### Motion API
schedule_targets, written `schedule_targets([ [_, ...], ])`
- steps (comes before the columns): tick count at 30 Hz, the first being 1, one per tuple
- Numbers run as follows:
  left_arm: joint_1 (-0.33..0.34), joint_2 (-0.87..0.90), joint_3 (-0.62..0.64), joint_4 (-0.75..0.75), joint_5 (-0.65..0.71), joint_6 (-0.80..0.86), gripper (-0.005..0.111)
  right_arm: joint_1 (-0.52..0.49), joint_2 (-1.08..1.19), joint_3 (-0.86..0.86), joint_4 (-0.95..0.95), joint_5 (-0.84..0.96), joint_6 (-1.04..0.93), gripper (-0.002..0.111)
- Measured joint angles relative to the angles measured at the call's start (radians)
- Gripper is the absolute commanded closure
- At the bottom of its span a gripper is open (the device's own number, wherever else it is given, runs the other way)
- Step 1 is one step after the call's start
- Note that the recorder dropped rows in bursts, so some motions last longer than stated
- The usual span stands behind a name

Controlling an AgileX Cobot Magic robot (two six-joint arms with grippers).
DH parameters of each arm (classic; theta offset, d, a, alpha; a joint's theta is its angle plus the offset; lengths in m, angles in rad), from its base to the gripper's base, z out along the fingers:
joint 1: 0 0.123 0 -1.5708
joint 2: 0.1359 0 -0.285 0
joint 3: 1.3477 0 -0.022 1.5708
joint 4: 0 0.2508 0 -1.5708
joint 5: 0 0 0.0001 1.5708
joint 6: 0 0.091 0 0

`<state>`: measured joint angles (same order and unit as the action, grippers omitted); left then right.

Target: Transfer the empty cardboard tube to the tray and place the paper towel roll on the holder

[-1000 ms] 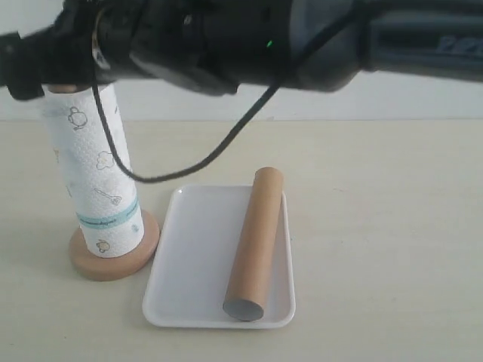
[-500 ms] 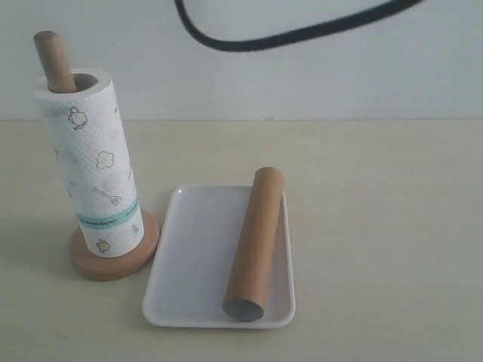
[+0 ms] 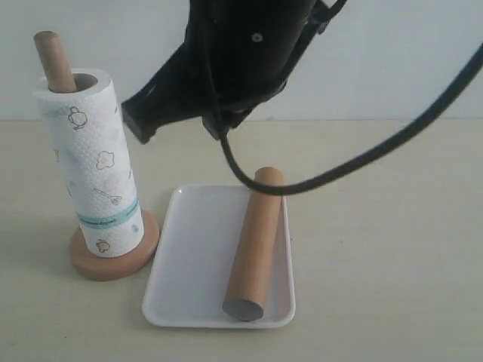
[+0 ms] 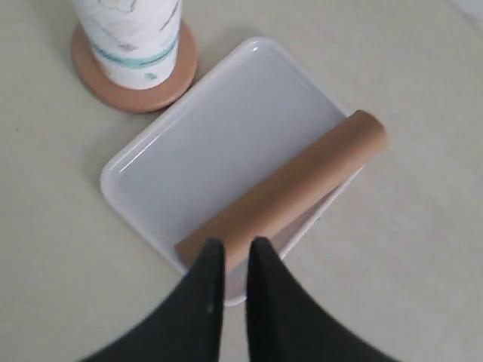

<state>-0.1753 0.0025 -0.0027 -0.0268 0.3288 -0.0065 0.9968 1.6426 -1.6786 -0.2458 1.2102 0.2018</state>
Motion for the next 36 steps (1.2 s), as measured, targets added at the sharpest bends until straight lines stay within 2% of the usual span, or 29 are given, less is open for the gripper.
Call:
schedule_targets([
  [6, 0.000, 0.000, 0.000, 0.000, 0.000, 0.000, 0.103, 0.000, 0.031, 0.109, 0.132, 0.006, -0.018, 0.108],
  [11, 0.000, 0.000, 0.000, 0.000, 0.000, 0.000, 0.103, 0.000, 0.040, 0.203, 0.151, 0.011, -0.018, 0.108],
  [18, 0.000, 0.000, 0.000, 0.000, 0.000, 0.000, 0.103, 0.000, 0.040, 0.215, 0.151, -0.002, -0.018, 0.108],
  [29, 0.000, 0.000, 0.000, 0.000, 0.000, 0.000, 0.103, 0.000, 0.048, 0.229, 0.153, -0.178, -0.027, 0.108],
  [32, 0.000, 0.000, 0.000, 0.000, 0.000, 0.000, 0.103, 0.000, 0.064, 0.319, 0.102, -0.306, -0.043, 0.108],
  [36, 0.000, 0.000, 0.000, 0.000, 0.000, 0.000, 0.103, 0.000, 0.110, 0.450, 0.057, -0.347, -0.047, 0.108],
])
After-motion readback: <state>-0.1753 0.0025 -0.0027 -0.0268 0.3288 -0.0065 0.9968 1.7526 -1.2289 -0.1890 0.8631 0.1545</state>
